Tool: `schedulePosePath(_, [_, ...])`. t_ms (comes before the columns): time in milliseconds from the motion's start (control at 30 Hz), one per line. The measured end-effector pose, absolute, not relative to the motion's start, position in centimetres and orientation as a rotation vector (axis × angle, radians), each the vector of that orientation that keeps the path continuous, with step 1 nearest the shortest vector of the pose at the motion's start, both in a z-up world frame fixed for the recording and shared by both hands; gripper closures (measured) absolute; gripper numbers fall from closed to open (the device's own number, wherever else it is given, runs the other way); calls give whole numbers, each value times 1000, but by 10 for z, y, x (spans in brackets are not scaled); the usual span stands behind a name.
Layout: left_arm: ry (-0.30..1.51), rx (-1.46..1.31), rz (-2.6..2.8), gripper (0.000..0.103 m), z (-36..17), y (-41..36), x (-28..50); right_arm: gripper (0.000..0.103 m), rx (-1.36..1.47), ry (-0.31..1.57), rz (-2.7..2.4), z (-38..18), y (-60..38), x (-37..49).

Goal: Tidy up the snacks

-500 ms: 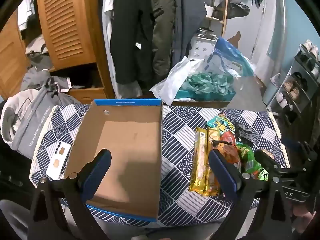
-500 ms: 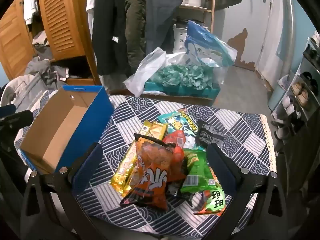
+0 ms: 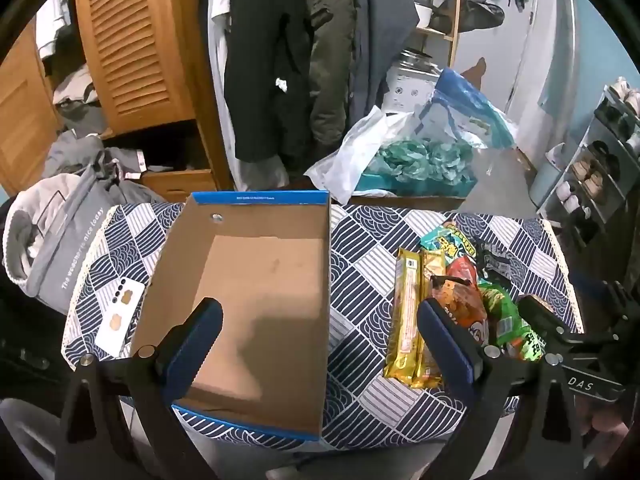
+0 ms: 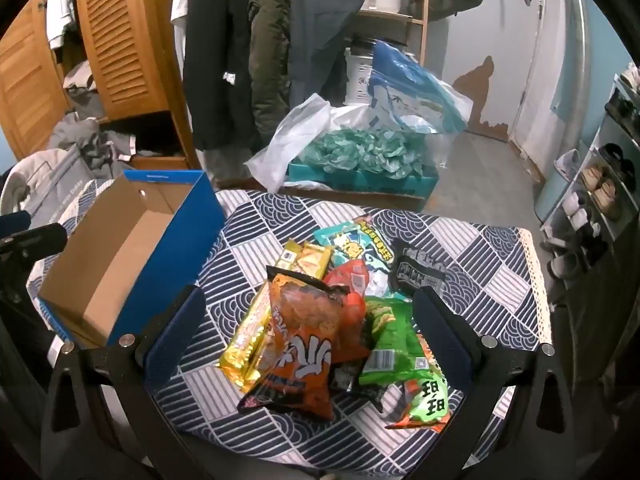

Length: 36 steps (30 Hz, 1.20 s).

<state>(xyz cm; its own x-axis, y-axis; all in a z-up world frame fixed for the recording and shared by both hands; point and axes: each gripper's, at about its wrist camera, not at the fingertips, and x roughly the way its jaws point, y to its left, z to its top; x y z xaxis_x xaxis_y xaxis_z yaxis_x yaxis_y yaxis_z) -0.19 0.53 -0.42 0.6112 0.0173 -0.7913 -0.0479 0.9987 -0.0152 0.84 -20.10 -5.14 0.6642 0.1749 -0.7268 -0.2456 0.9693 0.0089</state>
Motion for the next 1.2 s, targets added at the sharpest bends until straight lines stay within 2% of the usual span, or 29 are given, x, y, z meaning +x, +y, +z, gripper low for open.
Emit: schedulePosePath(1200, [916,-29,26,4,-4,4,-3,2,-94,819,241,-52,-200,10])
